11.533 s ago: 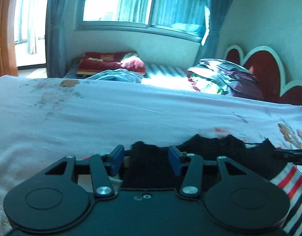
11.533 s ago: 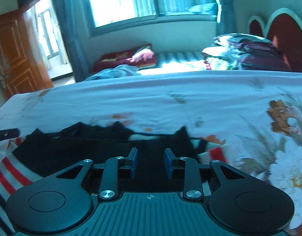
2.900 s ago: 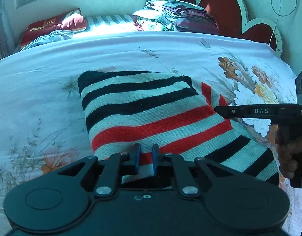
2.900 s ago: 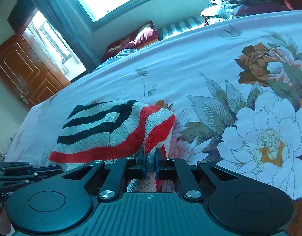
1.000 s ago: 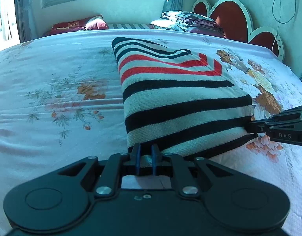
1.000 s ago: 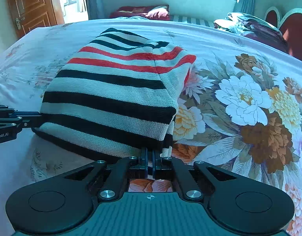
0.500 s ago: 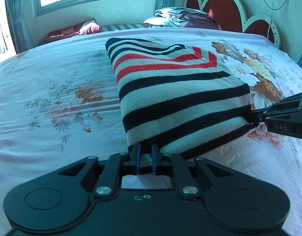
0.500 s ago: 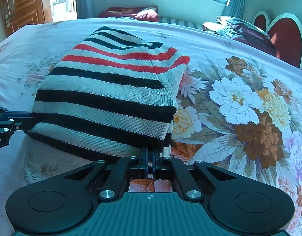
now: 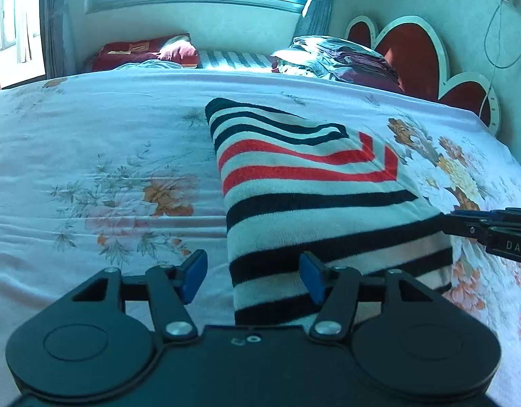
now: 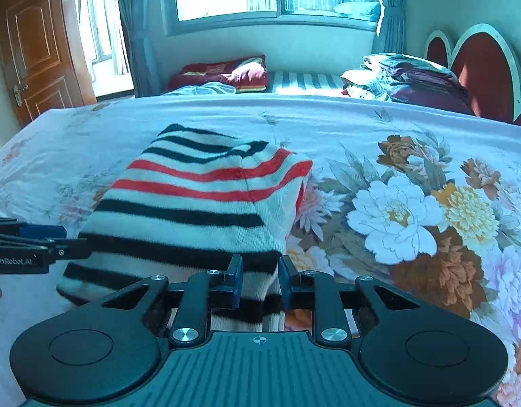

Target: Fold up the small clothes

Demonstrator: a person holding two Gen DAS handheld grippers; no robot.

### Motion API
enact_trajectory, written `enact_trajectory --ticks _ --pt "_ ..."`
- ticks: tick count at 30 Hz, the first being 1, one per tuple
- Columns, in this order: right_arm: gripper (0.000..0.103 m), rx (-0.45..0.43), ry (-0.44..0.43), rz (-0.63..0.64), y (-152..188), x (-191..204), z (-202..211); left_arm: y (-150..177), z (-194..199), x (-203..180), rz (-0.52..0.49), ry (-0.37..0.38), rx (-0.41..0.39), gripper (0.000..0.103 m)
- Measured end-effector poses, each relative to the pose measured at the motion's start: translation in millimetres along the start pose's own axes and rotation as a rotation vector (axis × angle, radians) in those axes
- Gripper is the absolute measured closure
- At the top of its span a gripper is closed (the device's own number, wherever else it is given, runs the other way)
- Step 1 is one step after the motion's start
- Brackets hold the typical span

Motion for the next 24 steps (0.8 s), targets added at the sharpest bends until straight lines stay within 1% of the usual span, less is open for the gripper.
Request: enact_trajectory --ticks 1,2,3,4,6,8,10,11,12,13,14,16,18,19,21,24 --pt "0.079 -0.005 -0.010 0.008 -4.3 -0.5 -5.6 -2.9 -5.8 -0.6 -0.002 -0.012 0.005 0.026" --pt "0.079 0.007 -0.019 0.015 -7.0 -1.8 -13.2 -4.0 -11.7 -1.8 -0.015 -0.017 0.021 0.016" --pt "0.079 0.056 0.000 0.031 -7.2 -4.0 -27.1 -3.0 -22.0 -3.8 -0.039 -0.024 0.071 0.018" --pt "0.079 0.108 0.018 0.048 -5.1 -6.6 -40.8 -0.8 -29.4 -4.2 -0.043 -0.014 0.105 0.018" --pt "0.079 0.124 -0.027 -0.002 -5.7 -17.9 -50.0 0.9 -33.3 -3.1 -0.027 -0.019 0.107 0.015" --pt "0.079 0.137 -0.060 -0.029 -9.7 -24.4 -49.0 0.1 -31.3 -1.3 -0.011 -0.021 0.113 0.016" --pt "0.079 0.113 -0.111 -0.079 -10.6 -34.7 -39.8 -3.4 -24.7 0.4 0.011 -0.019 0.101 0.016" --pt "0.072 0.095 -0.132 -0.117 -10.1 -42.1 -35.5 -5.9 -20.5 1.8 0.026 -0.019 0.080 0.015" --pt "0.061 0.088 -0.145 -0.180 -9.5 -52.1 -32.6 -8.9 -17.1 4.3 0.048 -0.017 0.055 0.010" --pt "0.040 0.091 -0.168 -0.232 -9.6 -61.7 -33.9 -11.9 -15.6 7.1 0.067 -0.012 0.037 0.008" --pt "0.039 0.096 -0.204 -0.278 -9.9 -70.8 -36.8 -16.0 -16.4 10.4 0.090 -0.004 0.028 0.006" --pt "0.039 0.108 -0.248 -0.338 -13.0 -83.3 -45.3 -23.0 -23.1 19.0 0.138 0.012 0.039 0.007" --pt "0.039 0.136 -0.316 -0.385 -14.8 -91.7 -56.3 -28.1 -31.8 27.0 0.192 0.068 0.063 0.015" --pt "0.039 0.153 -0.350 -0.407 -15.0 -95.6 -62.6 -29.7 -35.9 30.3 0.224 0.093 0.075 0.017" --pt "0.039 0.186 -0.405 -0.437 -13.1 -102.1 -74.6 -32.0 -43.3 35.6 0.271 0.124 0.089 0.019" --pt "0.039 0.236 -0.461 -0.485 -7.6 -111.8 -90.5 -33.4 -53.3 38.4 0.289 0.146 0.114 0.018"
Point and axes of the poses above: each gripper's, at about its wrist camera, not at the fingertips, and z roughly against the way its jaws point, x to its left, y to its underside, the point moved 1 cm from there along -z, roughly the way its jaws point, and after that the axes turned 3 degrees about y, right-handed, at the moved point
